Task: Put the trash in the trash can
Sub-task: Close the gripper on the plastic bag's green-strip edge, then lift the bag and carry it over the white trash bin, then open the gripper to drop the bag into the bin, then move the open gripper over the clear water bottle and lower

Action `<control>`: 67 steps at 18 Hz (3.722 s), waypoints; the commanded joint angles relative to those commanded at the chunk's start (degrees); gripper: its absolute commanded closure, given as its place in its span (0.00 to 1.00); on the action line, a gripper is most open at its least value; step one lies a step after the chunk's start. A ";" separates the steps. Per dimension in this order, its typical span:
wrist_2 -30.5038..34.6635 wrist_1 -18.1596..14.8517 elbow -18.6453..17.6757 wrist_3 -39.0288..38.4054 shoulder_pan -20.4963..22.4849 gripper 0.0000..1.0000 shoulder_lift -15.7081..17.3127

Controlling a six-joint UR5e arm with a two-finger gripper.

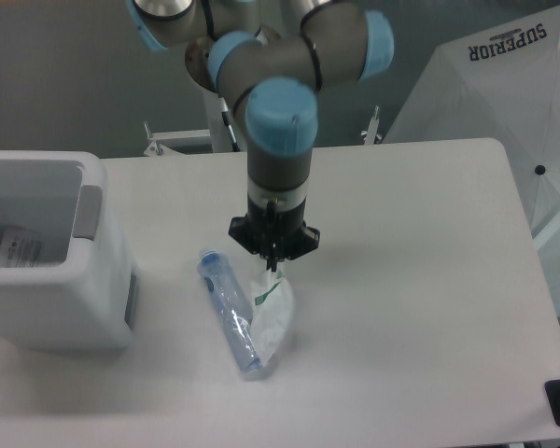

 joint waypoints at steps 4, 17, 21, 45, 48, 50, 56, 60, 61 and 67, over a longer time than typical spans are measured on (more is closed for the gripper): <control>-3.69 0.09 0.62 -0.26 -0.26 1.00 3.43; -16.88 0.26 -0.35 0.17 -3.16 1.00 17.67; -17.15 0.18 -0.52 2.62 -8.59 1.00 17.76; -24.00 1.05 -6.85 7.03 -14.15 1.00 21.02; -24.00 1.14 -6.33 7.29 -14.15 0.52 19.44; -23.92 1.23 -6.06 7.21 -14.15 0.20 18.82; -23.65 2.11 -5.80 6.68 -13.80 0.00 18.03; -23.48 2.11 -5.89 6.16 -8.80 0.00 15.05; -23.39 2.11 -5.89 5.54 -7.22 0.00 13.99; -20.93 2.02 -2.20 -0.08 0.69 0.00 5.65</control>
